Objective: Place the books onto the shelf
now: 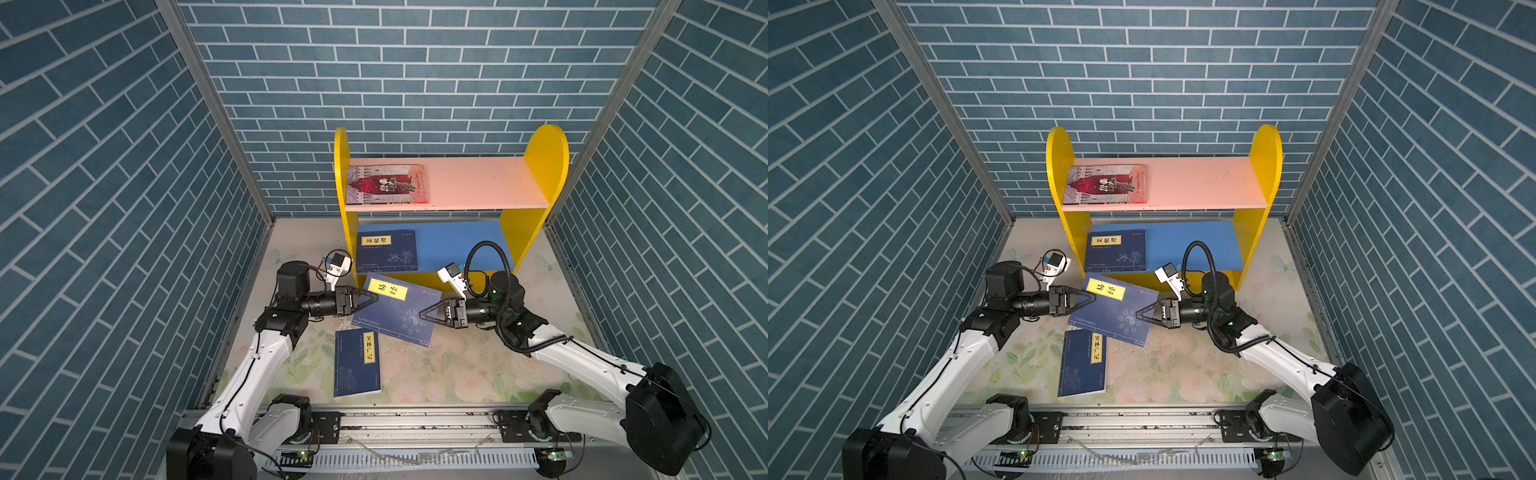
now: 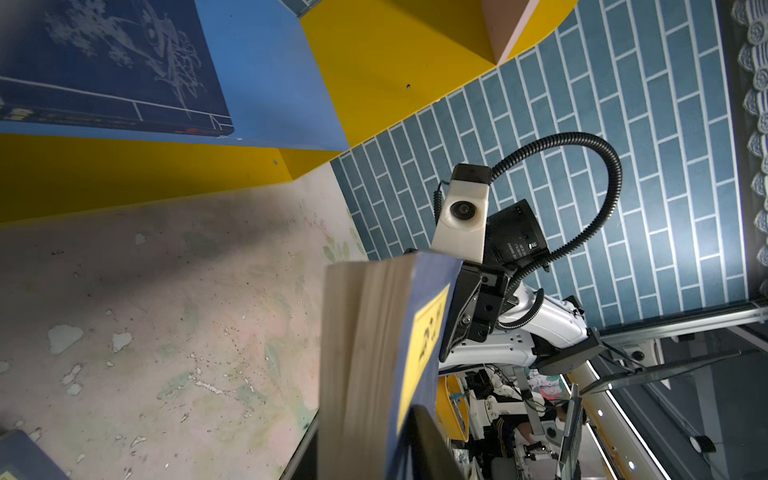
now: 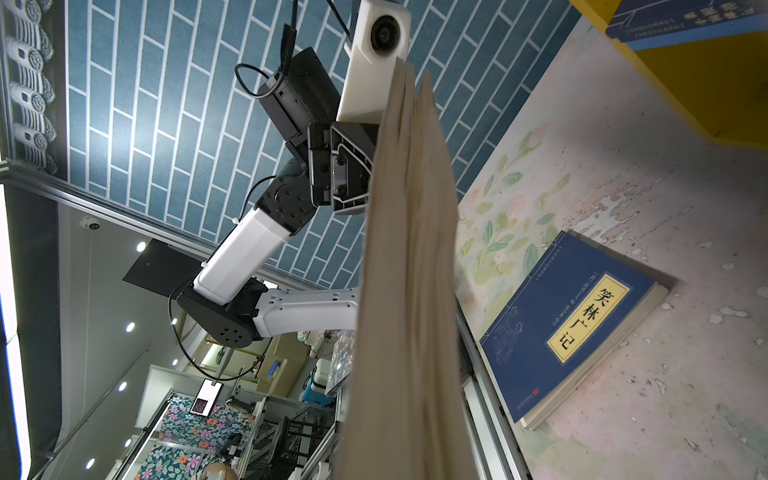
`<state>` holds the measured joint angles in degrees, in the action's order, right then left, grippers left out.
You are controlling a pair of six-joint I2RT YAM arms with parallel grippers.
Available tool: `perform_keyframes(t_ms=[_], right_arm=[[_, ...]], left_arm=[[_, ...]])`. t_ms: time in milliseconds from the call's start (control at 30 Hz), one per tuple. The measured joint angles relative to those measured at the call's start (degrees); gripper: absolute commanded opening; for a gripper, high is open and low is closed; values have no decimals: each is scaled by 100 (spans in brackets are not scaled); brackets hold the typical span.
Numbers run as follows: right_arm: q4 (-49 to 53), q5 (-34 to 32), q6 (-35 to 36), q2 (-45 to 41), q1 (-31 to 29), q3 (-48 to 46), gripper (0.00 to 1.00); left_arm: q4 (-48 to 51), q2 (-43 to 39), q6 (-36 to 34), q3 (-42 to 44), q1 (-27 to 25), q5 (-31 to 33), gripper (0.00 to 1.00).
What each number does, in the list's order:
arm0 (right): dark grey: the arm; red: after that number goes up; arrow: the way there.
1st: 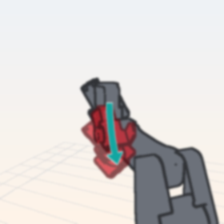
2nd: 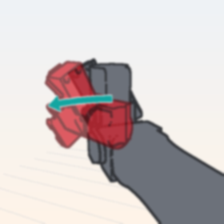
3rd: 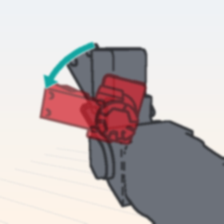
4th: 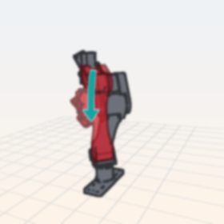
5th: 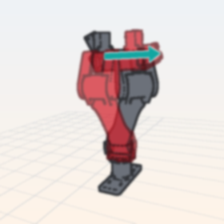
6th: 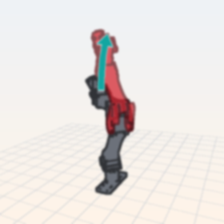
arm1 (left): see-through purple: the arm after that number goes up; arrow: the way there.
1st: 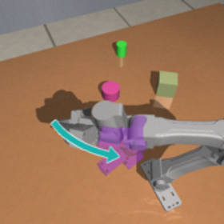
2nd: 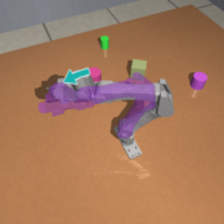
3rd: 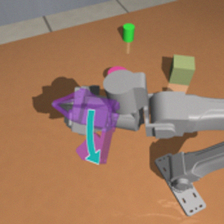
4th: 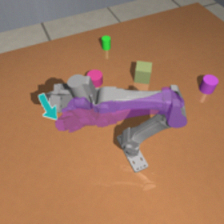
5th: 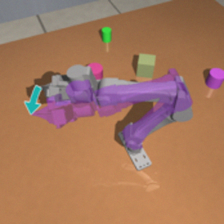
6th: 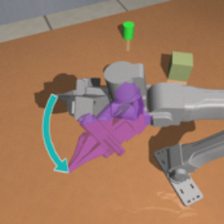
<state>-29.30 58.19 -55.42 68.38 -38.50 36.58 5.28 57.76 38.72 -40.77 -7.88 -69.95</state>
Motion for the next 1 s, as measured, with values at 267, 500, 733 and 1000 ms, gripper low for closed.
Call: perform_keyframes(t_ms=[267,500,733,1000], right_arm=[[17,-249,44,-9,0,0,33],[61,-813,177,-227,-13,-160,41],[-822,-1043,-144,-157,-13,-601,41],[-2277,-1095,-839,518,-13,-713,30]], left_arm=[[-597,17,404,146,-42,120,0],[-1156,-7,728,181,-66,186,0],[-1421,-26,894,79,-57,304,0],[-1714,-33,1071,79,-37,391,0]])
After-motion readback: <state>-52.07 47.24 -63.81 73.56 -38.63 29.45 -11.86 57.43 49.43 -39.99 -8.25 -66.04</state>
